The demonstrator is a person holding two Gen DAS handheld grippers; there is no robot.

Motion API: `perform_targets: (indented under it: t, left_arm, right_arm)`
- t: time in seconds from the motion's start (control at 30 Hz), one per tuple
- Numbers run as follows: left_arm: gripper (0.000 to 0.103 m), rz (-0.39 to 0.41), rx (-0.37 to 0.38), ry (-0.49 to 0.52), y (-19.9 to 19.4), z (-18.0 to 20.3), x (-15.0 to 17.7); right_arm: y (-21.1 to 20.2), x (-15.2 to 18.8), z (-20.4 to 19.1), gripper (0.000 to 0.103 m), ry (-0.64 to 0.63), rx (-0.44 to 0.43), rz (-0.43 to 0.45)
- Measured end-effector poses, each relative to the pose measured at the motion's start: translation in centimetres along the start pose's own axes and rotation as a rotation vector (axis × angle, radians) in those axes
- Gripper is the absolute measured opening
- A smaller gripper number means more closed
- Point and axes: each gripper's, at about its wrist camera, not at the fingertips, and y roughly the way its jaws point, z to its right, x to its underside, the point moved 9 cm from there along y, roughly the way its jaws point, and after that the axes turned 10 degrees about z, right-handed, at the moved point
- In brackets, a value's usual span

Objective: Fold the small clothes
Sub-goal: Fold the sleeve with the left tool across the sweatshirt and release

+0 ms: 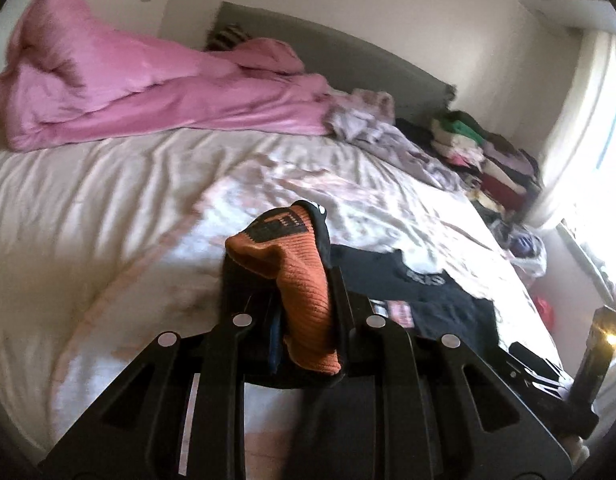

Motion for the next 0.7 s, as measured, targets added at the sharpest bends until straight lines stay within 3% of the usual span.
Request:
perform_targets:
  t: [0.2, 0.3, 0.37, 0.5, 0.7]
  left_arm:
    - [0.013, -0.052, 0.077, 0.056, 2.3, 5.3, 2.1]
    - [0.009, -0.081, 0.112, 0.077, 3.2, 7.3, 3.5]
    - [0.001, -0.108, 0.143, 0.084, 3.8, 8.5, 4.6]
    - [0.000, -0.152, 0.187, 0.118, 4.3, 10.3, 6.5]
    - [0.027, -0.138, 0.111, 0.160, 4.0, 8.6, 6.5]
  right_arm:
    - [-0.7, -0.2, 3.2, 0.099, 0.063, 0.033, 0.010]
    - [-1.1, -0.3, 4.7, 0.099, 0.095, 0.046, 0.019]
    - [-1.2, -0.3, 5.5, 0.099, 0.111, 0.053, 0.023]
    - [-1.3, 0.0, 6.8, 0.099, 0.147, 0.059, 0.014]
    - [0.5, 1.9, 4.7, 0.099, 0.121, 0.013, -0.065]
